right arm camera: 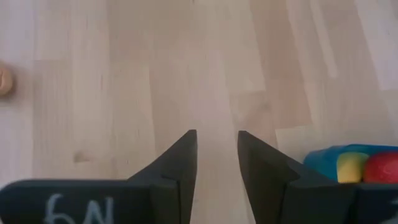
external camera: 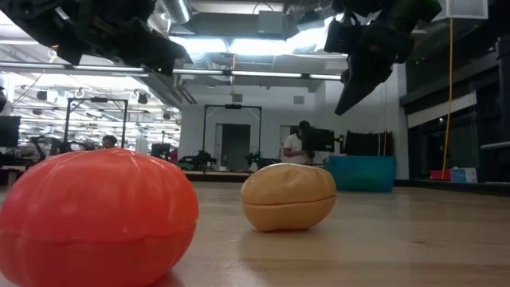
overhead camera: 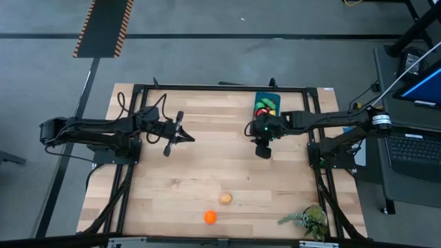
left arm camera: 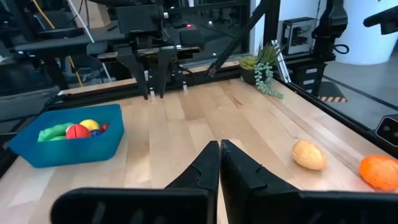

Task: Pick and placing Produce into tupperware
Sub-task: Put the brown potato into the blue bin

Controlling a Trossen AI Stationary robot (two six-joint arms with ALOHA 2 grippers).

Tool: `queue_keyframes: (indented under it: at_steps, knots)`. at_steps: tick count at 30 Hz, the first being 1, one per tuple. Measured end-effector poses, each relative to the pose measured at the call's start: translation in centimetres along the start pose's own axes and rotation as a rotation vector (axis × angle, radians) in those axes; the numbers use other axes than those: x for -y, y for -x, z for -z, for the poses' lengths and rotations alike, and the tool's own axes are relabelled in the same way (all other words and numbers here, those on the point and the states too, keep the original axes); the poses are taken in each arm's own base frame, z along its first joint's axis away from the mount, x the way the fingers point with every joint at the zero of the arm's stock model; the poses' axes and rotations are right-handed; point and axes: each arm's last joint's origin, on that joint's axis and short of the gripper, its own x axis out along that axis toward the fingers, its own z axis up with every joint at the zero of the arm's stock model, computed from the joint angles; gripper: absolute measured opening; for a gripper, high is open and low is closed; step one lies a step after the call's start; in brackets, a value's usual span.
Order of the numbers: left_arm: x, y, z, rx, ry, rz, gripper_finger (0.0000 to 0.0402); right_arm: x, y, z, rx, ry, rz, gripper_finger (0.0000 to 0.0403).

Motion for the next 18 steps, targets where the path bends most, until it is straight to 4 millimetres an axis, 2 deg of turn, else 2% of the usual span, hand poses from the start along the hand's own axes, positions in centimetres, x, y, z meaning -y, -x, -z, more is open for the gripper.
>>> queue_keyframes:
  at_steps: [10,18]
  knots:
    - [0.0,0.0,0.0,0.003,-0.004,-0.008,0.0012,-0.2,0.0,0.0,0.003,0.008,-0.003,0.0117]
    - [0.0,0.0,0.0,0.003,0.001,-0.009,0.0028,-0.2,0.1,-1.1,0.115,0.032,-0.011,0.0117]
